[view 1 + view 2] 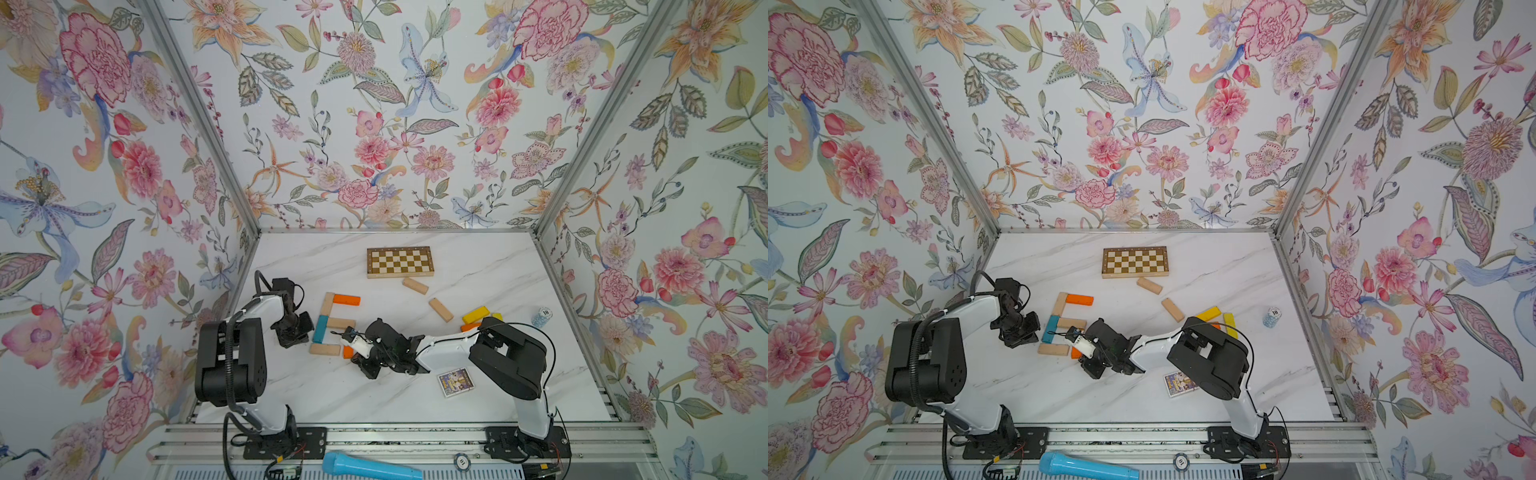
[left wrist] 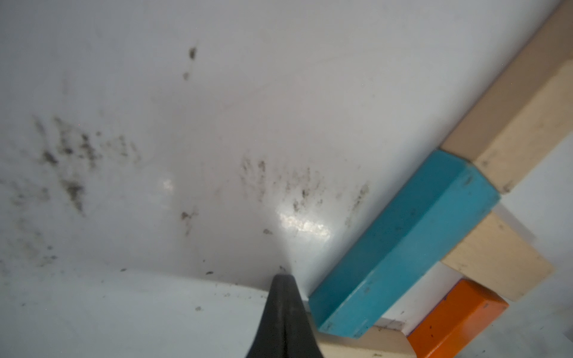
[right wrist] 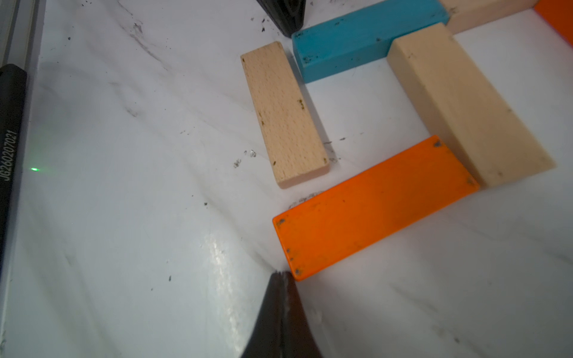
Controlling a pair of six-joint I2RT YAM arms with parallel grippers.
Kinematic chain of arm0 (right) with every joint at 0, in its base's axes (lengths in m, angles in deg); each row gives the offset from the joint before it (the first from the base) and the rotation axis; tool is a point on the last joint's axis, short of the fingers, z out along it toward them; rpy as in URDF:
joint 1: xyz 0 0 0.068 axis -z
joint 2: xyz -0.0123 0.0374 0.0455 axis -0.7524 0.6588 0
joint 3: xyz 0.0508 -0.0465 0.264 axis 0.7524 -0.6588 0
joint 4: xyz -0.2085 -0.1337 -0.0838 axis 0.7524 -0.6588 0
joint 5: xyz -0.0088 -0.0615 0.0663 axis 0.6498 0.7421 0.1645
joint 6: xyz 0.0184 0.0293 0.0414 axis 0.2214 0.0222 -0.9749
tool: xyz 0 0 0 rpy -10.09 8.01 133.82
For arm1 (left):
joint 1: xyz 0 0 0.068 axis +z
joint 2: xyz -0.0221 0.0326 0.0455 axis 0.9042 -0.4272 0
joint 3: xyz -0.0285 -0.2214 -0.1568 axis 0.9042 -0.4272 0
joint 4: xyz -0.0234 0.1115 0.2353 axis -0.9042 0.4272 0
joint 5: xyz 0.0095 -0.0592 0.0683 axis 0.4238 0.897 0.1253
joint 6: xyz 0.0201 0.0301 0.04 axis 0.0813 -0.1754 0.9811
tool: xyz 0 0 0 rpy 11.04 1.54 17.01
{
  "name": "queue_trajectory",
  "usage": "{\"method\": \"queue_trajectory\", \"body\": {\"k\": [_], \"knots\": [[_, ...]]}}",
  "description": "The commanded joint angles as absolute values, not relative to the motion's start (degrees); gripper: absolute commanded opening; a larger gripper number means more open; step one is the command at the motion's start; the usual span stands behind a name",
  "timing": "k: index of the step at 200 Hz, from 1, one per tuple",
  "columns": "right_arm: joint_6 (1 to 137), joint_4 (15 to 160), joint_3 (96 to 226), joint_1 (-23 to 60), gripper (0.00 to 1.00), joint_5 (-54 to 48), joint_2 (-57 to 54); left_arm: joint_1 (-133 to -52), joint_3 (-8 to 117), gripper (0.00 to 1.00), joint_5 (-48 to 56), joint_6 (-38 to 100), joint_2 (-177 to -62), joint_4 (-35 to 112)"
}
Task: Assemble the number 6 with building blocks
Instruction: Adjust the building block at the center of the board.
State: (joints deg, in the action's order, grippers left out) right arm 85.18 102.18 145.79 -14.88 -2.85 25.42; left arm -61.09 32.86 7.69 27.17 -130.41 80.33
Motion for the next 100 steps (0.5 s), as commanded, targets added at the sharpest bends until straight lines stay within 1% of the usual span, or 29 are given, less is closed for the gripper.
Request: {"method": "queue_trajectory", "body": {"k": [1, 100], "knots": [[85.3, 100.9, 147.0, -14.9, 0.05, -3.4, 26.5, -62.1, 32.0, 0.0, 7.1, 27.6, -132.1, 82.6], [85.0, 100.9, 149.2, -15.7, 0.05, -4.2, 27.7, -62.2, 32.1, 0.0, 7.3, 27.6, -131.9, 82.7]]}}
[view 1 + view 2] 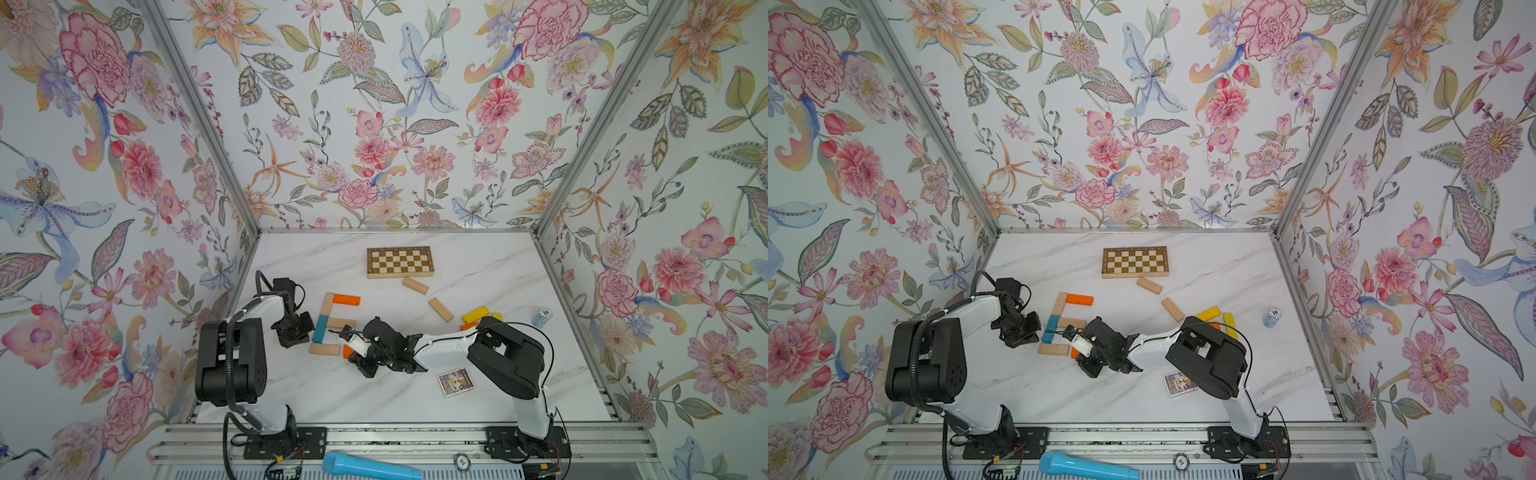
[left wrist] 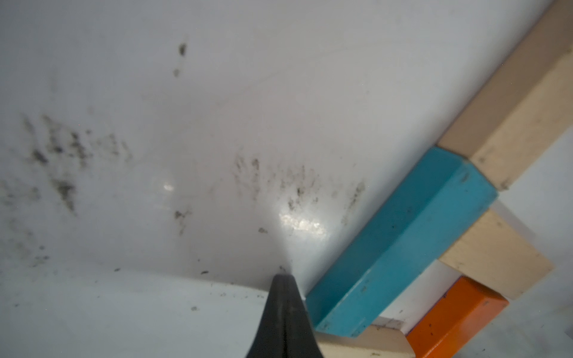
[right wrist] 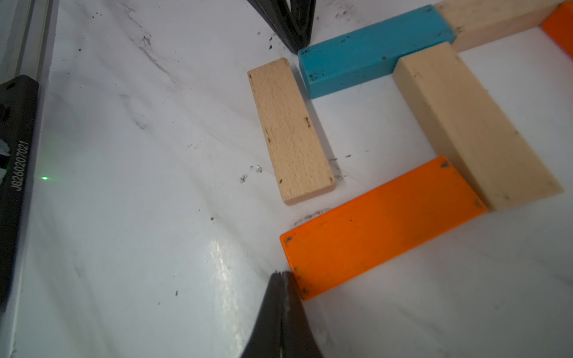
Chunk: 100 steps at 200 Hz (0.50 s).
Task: Assemble the number 6 with building blocks
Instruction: Adjust the building block at the center of the board.
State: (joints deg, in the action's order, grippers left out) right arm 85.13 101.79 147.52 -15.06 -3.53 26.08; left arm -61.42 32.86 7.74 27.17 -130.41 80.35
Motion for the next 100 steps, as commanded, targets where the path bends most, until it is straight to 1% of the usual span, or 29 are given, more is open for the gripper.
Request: {"method": "queue_trajectory", "body": {"k": [1, 72, 100], "knots": [[85.0, 100.8, 149.2, -15.8, 0.05, -4.2, 27.7, -62.2, 32.1, 0.0, 7.3, 27.7, -131.8, 82.7], [84.9, 100.5, 150.6, -16.0, 0.05, -4.2, 28.5, -62.7, 32.1, 0.0, 7.7, 27.8, -131.8, 82.5], [84.9, 101.8, 149.2, -16.1, 0.06, -2.7, 26.3, -62.8, 32.1, 0.0, 7.8, 27.8, -131.7, 82.5]]}}
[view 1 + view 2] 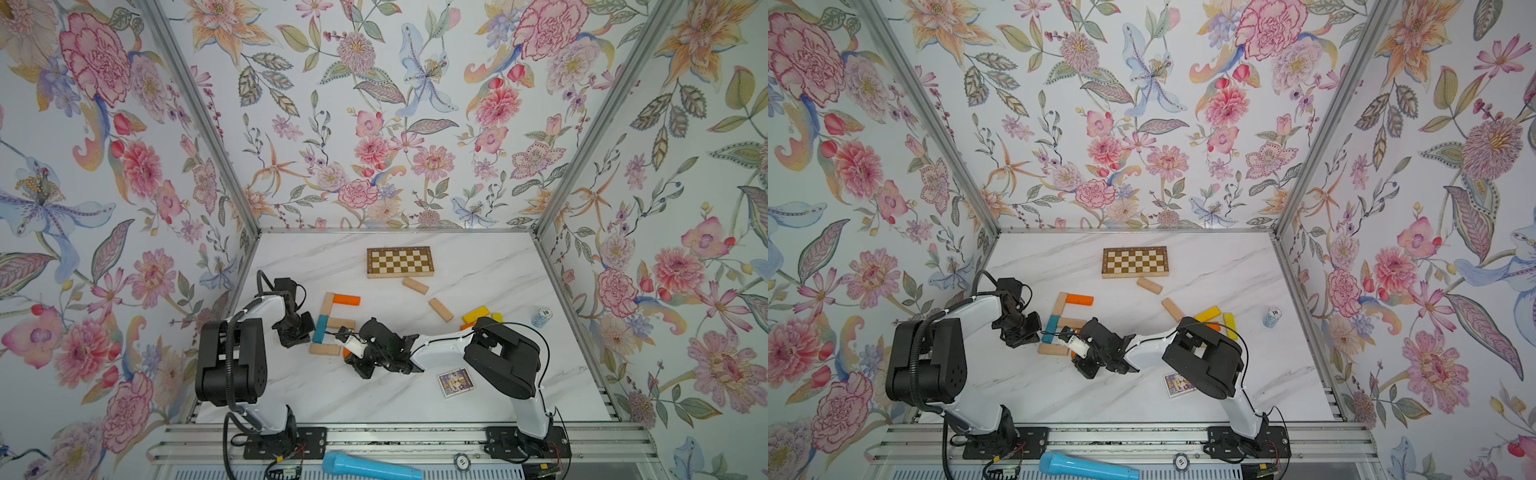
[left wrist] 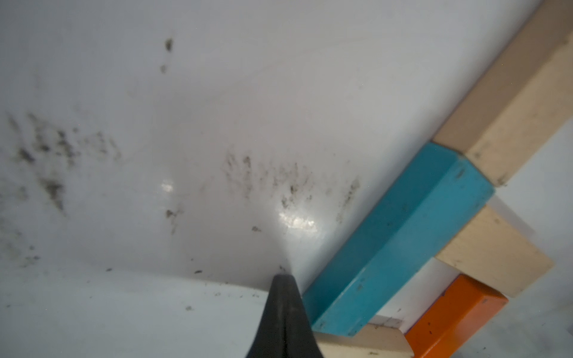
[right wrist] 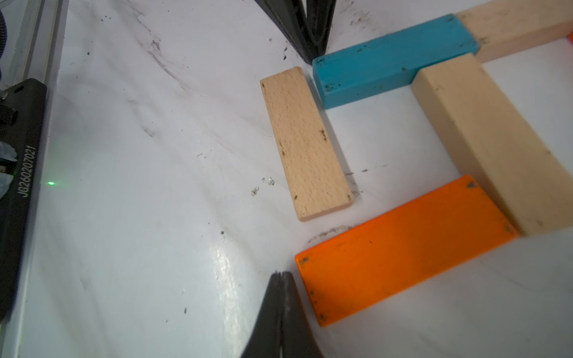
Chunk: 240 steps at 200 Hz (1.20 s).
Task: Assemble the number 6 with building blocks
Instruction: Adjust the building block at the center of the board.
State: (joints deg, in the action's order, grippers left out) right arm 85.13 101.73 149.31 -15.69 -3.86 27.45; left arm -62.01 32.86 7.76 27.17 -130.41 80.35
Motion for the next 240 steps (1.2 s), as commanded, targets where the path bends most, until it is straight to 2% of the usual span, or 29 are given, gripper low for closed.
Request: {"method": "queue_trajectory", "body": {"k": [1, 50, 91, 240], "knots": [[84.9, 101.9, 149.2, -16.1, 0.06, -2.7, 26.1, -62.8, 32.1, 0.0, 7.8, 27.8, -131.7, 82.5], [85.3, 107.5, 141.7, -15.8, 0.06, 0.1, 19.0, -62.8, 32.2, 0.0, 7.6, 27.8, -131.5, 82.5], [85.6, 107.3, 138.6, -14.4, 0.06, 0.5, 19.4, -62.8, 32.2, 0.0, 7.6, 27.7, -131.5, 82.6], [89.7, 97.1, 149.6, -15.1, 0.1, -1.3, 28.4, -62.8, 32.3, 0.0, 7.8, 28.0, -131.6, 82.5]]}}
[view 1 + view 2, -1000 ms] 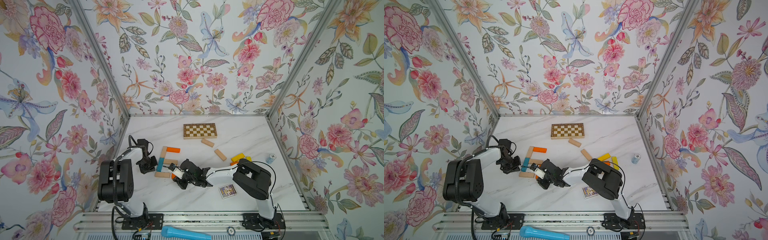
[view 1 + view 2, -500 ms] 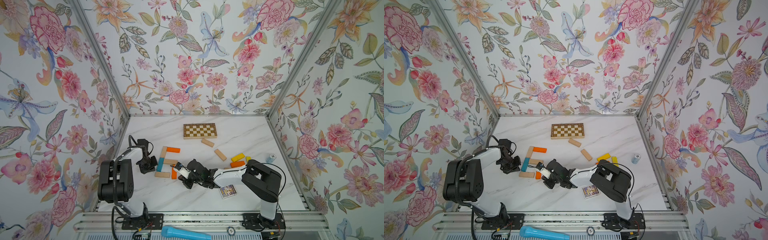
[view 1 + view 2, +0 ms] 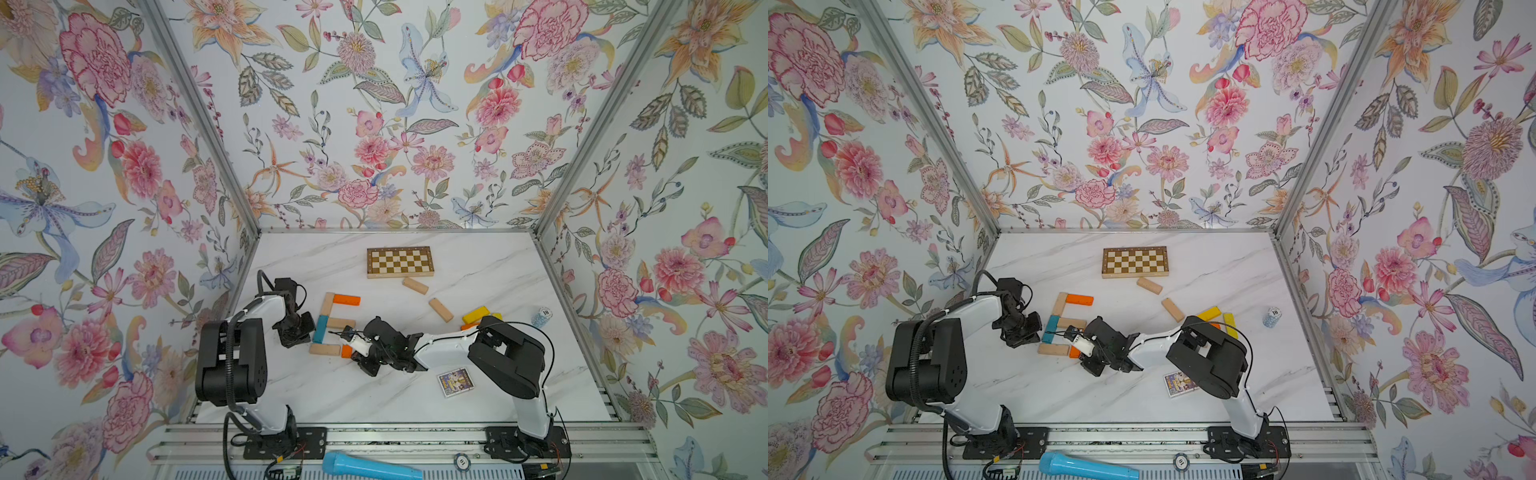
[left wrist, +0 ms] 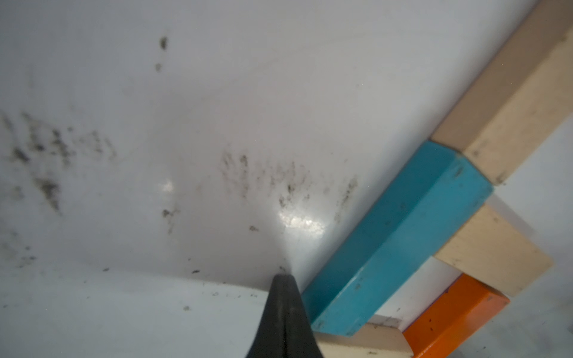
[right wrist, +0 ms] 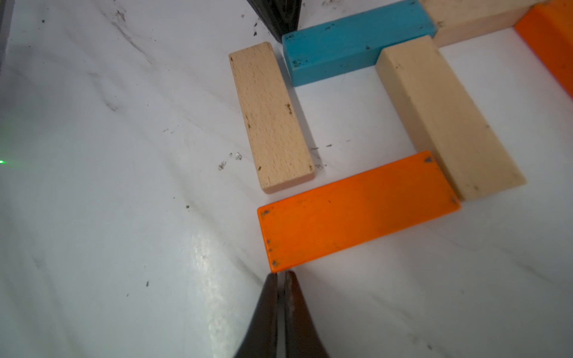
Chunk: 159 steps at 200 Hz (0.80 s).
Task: Assemble the number 6 with building blocks
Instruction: Adjust the building block at the center of the board.
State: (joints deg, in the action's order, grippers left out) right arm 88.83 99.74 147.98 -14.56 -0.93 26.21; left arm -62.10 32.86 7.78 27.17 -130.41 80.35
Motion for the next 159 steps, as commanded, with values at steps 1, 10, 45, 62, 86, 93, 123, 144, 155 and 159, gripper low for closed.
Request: {"method": "queue_trajectory", "body": {"k": [1, 10, 45, 62, 86, 93, 123, 144, 155, 159], "knots": [[89.7, 97.1, 149.7, -15.1, 0.1, -1.4, 28.4, -62.8, 32.3, 0.0, 7.8, 28.0, -131.7, 82.5], [89.7, 97.1, 149.9, -15.1, 0.1, -1.4, 28.5, -62.8, 32.3, 0.0, 7.8, 28.0, -131.6, 82.6], [89.7, 97.7, 149.1, -15.2, 0.1, -1.4, 27.6, -62.8, 32.3, 0.0, 8.0, 28.0, -131.7, 82.4], [89.8, 98.0, 148.8, -15.1, 0.1, -1.5, 27.4, -62.8, 32.3, 0.0, 8.0, 28.1, -131.8, 82.5], [89.7, 99.2, 148.1, -15.1, 0.1, -2.0, 26.3, -62.8, 32.3, 0.0, 7.8, 28.0, -131.6, 82.6], [89.5, 99.8, 147.5, -15.0, 0.1, -2.1, 25.3, -62.8, 32.4, 0.0, 7.6, 27.9, -131.4, 82.6], [87.4, 104.5, 143.2, -13.8, 0.11, -2.1, 19.1, -62.5, 33.0, 0.0, 5.7, 27.7, -129.6, 83.0], [84.5, 107.6, 139.7, -11.6, 0.12, -1.6, 12.8, -62.2, 33.4, 0.0, 5.4, 27.2, -127.5, 82.9], [82.6, 108.8, 137.8, -10.2, 0.16, -0.1, 9.2, -62.2, 33.9, 0.0, 5.4, 26.9, -126.5, 83.0], [81.7, 109.0, 137.2, -9.5, 0.18, 0.5, 7.9, -62.2, 34.3, 0.0, 5.3, 26.9, -126.5, 83.3]]}}
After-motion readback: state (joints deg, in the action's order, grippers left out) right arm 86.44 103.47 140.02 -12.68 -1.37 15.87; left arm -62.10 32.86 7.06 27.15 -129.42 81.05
